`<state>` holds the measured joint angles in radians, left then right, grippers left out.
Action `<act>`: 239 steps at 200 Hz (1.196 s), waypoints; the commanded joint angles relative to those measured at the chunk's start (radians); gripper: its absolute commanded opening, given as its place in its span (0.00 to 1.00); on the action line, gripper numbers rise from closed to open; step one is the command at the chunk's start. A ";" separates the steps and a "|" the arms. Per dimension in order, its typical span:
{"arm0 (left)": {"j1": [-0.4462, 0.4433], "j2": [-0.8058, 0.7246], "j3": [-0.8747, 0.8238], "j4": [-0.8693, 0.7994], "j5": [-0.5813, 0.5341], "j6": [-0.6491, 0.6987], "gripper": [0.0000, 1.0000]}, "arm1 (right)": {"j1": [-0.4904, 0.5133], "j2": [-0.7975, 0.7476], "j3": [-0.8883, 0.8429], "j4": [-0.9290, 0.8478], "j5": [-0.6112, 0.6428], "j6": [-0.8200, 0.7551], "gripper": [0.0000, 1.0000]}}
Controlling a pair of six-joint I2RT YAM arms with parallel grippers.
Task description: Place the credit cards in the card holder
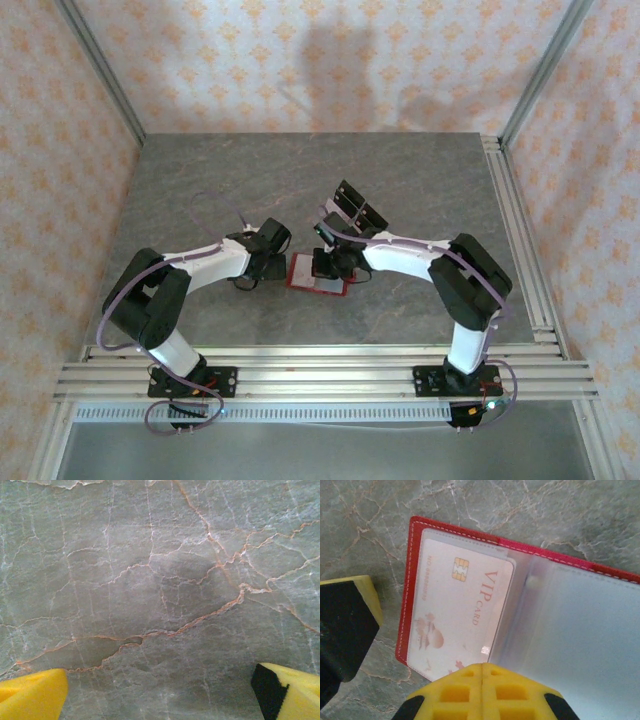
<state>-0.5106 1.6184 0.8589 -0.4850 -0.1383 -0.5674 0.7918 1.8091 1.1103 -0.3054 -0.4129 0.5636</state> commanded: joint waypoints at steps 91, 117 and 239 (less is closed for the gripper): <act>-0.009 0.006 -0.010 0.022 0.004 0.013 0.97 | 0.014 0.053 0.029 0.022 -0.006 0.020 0.00; -0.011 0.010 -0.011 0.023 0.006 0.011 0.97 | 0.017 0.070 0.038 0.027 -0.013 0.019 0.00; -0.031 0.020 -0.019 0.032 0.006 -0.006 0.97 | 0.025 0.092 0.116 0.027 -0.045 0.017 0.00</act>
<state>-0.5182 1.6241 0.8570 -0.4744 -0.1387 -0.5678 0.8074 1.9141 1.1942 -0.2798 -0.4576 0.5751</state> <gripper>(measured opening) 0.971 0.041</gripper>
